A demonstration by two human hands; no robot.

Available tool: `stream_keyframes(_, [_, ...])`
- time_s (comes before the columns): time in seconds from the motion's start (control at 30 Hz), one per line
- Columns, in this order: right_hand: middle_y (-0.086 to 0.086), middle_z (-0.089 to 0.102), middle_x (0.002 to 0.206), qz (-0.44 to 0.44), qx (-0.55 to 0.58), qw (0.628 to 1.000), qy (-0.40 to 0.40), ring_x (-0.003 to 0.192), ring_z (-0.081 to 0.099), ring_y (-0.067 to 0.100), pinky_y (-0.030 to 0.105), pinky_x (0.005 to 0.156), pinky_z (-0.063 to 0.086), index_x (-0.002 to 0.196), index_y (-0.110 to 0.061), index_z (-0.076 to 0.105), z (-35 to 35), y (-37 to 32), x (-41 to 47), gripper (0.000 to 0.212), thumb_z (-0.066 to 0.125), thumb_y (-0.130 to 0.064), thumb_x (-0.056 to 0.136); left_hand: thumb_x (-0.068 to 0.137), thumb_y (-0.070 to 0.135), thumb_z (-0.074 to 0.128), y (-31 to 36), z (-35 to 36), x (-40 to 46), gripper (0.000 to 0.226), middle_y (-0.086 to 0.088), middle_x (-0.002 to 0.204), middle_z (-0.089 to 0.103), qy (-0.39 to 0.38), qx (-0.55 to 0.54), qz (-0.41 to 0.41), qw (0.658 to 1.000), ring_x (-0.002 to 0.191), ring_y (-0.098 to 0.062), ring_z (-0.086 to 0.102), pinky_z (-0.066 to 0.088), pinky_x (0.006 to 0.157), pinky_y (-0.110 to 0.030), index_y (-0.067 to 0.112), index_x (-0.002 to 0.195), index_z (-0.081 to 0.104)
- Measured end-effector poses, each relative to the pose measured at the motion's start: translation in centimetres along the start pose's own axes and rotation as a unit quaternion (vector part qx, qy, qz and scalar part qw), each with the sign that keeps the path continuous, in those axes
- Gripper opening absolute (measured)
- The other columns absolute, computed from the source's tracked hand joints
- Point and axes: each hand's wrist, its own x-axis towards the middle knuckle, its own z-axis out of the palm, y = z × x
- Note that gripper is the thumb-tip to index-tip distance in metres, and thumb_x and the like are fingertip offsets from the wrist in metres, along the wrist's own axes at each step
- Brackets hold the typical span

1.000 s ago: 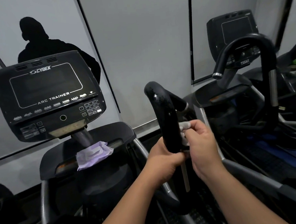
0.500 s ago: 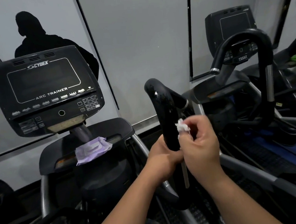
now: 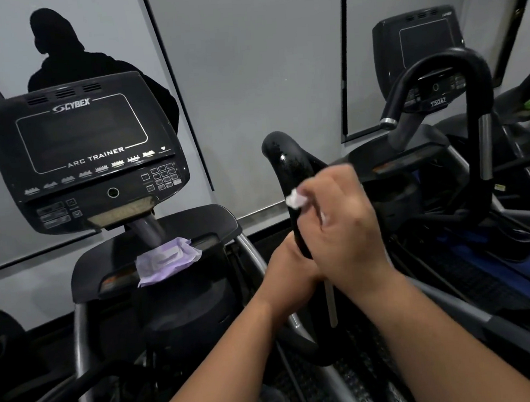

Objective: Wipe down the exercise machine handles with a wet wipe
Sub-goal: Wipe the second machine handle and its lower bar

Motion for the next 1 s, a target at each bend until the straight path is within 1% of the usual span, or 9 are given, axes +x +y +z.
stream_keyframes(0.1, [0.015,0.057,0.092,-0.031,-0.054,0.998,0.002,0.081,0.055,0.031,0.042,0.069,0.049,0.090,0.000,0.068,0.2,0.4,3.2,0.020,0.058,0.012,0.077,0.070,0.016,0.077,-0.9,0.1,0.2,0.025,-0.014,0.089,0.074,0.018,-0.012,-0.023,0.999,0.080,-0.014,0.062,0.056,0.080,-0.054,0.010,0.092,0.065])
stream_keyframes(0.27, [0.015,0.057,0.087,-0.099,-0.128,0.982,-0.093,0.074,0.050,0.032,0.047,0.065,0.046,0.089,0.000,0.067,0.1,0.6,-1.0,0.015,0.067,0.009,0.078,0.087,0.006,0.059,-0.8,0.2,0.1,0.009,0.002,0.078,0.068,0.099,0.094,0.079,0.987,0.071,0.002,0.059,0.052,0.064,-0.028,0.011,0.089,0.067])
stream_keyframes(0.37, [0.016,0.057,0.084,-0.142,-0.138,0.973,-0.117,0.071,0.050,0.032,0.047,0.063,0.046,0.085,0.000,0.066,0.6,0.6,-0.1,0.012,0.070,0.009,0.078,0.085,0.018,0.058,-0.5,-0.2,0.3,0.020,0.003,0.084,0.068,0.054,0.080,0.050,0.994,0.075,0.003,0.055,0.051,0.072,-0.024,0.007,0.099,0.068])
stream_keyframes(0.5, [0.017,0.059,0.086,-0.188,-0.172,0.961,-0.104,0.071,0.047,0.031,0.046,0.062,0.043,0.084,-0.002,0.065,0.7,0.4,3.8,0.010,0.060,0.007,0.084,0.071,0.027,0.072,-0.3,-0.7,0.4,0.024,-0.013,0.087,0.074,0.026,-0.015,0.009,0.999,0.079,-0.007,0.059,0.055,0.075,-0.048,0.014,0.089,0.065])
stream_keyframes(0.67, [0.012,0.054,0.075,-0.371,-0.246,0.856,-0.264,0.067,0.047,0.027,0.040,0.058,0.028,0.076,-0.010,0.057,0.2,0.4,1.9,0.009,0.054,-0.001,0.078,0.087,-0.001,0.067,-2.1,-1.0,0.3,0.050,0.002,0.120,0.060,0.034,0.037,-0.005,0.999,0.087,0.017,0.050,0.043,0.078,-0.001,0.002,0.135,0.051])
stream_keyframes(0.8, [0.011,0.054,0.077,-0.364,-0.272,0.849,-0.270,0.069,0.048,0.028,0.041,0.058,0.035,0.081,-0.009,0.059,-0.5,0.4,4.8,0.009,0.055,-0.002,0.077,0.079,0.008,0.074,-0.8,-1.0,1.0,0.029,-0.023,0.099,0.070,0.028,0.005,-0.017,0.999,0.085,-0.007,0.054,0.054,0.081,-0.047,0.002,0.106,0.064])
stream_keyframes(0.83, [0.011,0.054,0.077,-0.356,-0.273,0.854,-0.261,0.068,0.047,0.028,0.041,0.058,0.035,0.081,-0.008,0.059,-0.5,0.3,5.3,0.011,0.052,0.000,0.078,0.078,0.011,0.075,-0.9,-1.0,0.9,0.031,-0.022,0.096,0.069,0.024,0.002,-0.022,0.999,0.084,-0.006,0.055,0.056,0.080,-0.047,0.004,0.105,0.063])
stream_keyframes(0.93, [0.011,0.055,0.075,-0.397,-0.269,0.826,-0.295,0.067,0.048,0.027,0.039,0.057,0.030,0.079,-0.010,0.058,-0.2,0.2,3.2,0.012,0.050,-0.001,0.079,0.090,0.001,0.064,-2.5,-1.0,0.6,0.038,-0.005,0.115,0.060,0.012,0.056,0.005,0.998,0.100,0.007,0.045,0.039,0.078,0.004,0.003,0.127,0.057])
stream_keyframes(1.0, [0.010,0.055,0.076,-0.422,-0.265,0.803,-0.328,0.066,0.048,0.026,0.039,0.057,0.029,0.080,-0.011,0.057,-0.3,0.3,1.9,0.012,0.049,-0.003,0.082,0.091,-0.005,0.062,-2.8,-1.1,0.1,0.048,-0.006,0.128,0.055,0.031,0.039,-0.009,0.999,0.108,-0.003,0.043,0.038,0.076,0.004,-0.001,0.138,0.049])
